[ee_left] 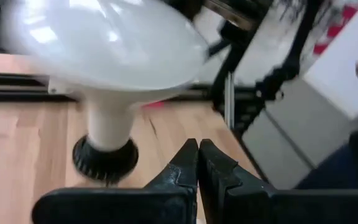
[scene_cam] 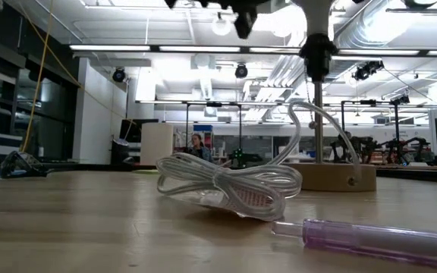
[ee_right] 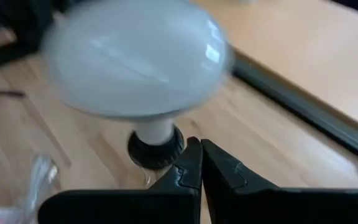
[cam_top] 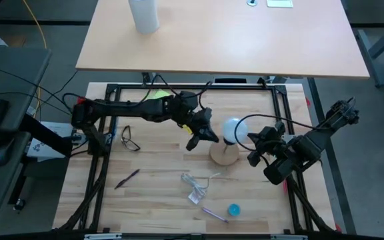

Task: Screw lightbulb
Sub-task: Remove the lightbulb from the lamp

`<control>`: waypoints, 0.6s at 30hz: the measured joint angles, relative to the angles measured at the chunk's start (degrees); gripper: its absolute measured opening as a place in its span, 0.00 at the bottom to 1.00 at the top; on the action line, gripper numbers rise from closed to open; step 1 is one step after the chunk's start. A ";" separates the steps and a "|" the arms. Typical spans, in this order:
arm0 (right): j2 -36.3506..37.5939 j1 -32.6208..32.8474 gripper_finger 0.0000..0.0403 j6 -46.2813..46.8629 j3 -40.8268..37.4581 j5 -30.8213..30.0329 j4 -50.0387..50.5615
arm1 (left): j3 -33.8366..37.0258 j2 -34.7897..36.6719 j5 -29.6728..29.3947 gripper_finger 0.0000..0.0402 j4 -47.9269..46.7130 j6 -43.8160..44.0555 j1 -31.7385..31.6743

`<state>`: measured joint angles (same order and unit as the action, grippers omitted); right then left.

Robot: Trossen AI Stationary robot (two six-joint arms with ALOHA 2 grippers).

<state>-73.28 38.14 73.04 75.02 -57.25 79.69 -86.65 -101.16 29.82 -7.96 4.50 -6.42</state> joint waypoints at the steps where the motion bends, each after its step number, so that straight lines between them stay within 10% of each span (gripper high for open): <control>1: 0.00 0.19 0.00 0.37 -0.01 1.21 0.62 | 0.00 0.79 -0.63 0.00 -2.26 -1.66 0.12; 7: 0.00 3.19 0.00 0.14 -0.04 6.74 -4.37 | -0.02 0.21 -10.12 0.00 -6.29 -8.51 -0.95; 18: -0.20 5.38 0.00 -10.65 -0.04 1.68 -20.27 | -0.03 -9.87 -11.78 0.00 17.82 -1.75 -4.13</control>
<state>-73.47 43.52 62.40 74.98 -55.57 59.42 -86.68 -111.02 18.04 9.86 2.75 -10.55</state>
